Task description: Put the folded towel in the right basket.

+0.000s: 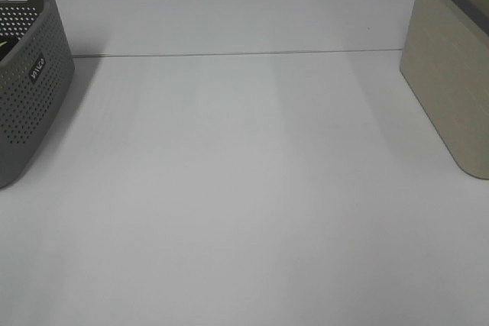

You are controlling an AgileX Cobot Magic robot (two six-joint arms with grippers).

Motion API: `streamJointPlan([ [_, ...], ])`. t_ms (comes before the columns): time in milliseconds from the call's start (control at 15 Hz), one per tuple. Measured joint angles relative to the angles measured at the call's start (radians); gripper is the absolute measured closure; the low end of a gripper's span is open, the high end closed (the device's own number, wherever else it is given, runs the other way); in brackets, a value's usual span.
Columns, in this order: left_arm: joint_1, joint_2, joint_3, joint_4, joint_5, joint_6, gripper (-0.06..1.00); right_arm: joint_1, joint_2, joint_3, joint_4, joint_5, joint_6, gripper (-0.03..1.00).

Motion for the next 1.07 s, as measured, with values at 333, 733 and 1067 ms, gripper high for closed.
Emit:
streamJointPlan([
  [333, 0.000, 0.000, 0.000, 0.000, 0.000, 0.000, -0.03, 0.000, -0.286, 0.069, -0.002, -0.065, -0.045, 0.28],
  [733, 0.000, 0.000, 0.000, 0.000, 0.000, 0.000, -0.03, 0.000, -0.488, 0.069, -0.002, -0.072, -0.047, 0.28],
  [1067, 0.000, 0.000, 0.000, 0.000, 0.000, 0.000, -0.03, 0.000, -0.488, 0.069, -0.002, -0.072, -0.047, 0.28],
])
